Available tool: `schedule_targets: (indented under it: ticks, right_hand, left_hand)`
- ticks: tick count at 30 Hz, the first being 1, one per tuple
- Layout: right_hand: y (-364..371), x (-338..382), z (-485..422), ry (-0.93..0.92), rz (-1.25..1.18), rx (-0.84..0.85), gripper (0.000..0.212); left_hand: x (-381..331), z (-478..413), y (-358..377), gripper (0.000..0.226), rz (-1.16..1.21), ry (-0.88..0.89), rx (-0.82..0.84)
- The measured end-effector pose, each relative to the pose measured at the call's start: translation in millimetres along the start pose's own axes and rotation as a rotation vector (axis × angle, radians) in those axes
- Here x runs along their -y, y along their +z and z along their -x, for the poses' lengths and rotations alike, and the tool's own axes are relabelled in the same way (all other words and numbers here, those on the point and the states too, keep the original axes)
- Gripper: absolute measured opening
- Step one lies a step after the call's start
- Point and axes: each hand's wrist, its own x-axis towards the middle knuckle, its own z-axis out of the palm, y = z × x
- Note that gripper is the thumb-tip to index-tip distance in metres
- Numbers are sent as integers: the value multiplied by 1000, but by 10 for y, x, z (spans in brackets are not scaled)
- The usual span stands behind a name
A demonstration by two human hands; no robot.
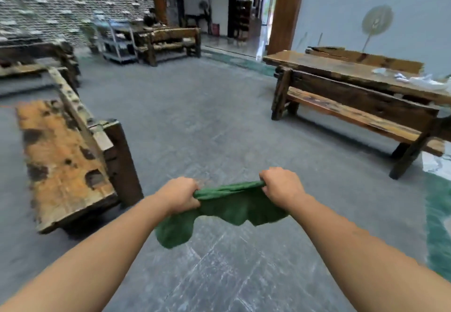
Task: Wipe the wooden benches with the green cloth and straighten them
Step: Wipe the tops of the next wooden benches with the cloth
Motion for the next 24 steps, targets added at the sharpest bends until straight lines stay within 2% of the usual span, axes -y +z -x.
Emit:
schedule_targets:
  ticks: [2,4,8,10,18,24]
  right_hand:
    - [6,271,-288,-95,33,-9,18]
    - [38,614,-663,-210,10,-5,16]
    - [109,1291,-1274,-326,-189,129,36]
    - [145,1619,-1505,-367,-239,161,40]
    - [303,2777,-2670,-619,-393,229,45]
    - [584,3490,-3430,-777,-470,354,24]
  left_hand:
    - [386,112,-47,11,0,-42,-13]
    - [864,250,-88,13,1,-101,-18]
    - [1719,573,-150,38,70,-263,-43]
    - [2045,725,-188,43,31,-349,-71]
    - [3044,1053,-222,18,41,-683,-48]
    - [3429,1153,-209,24,124,-910,-98]
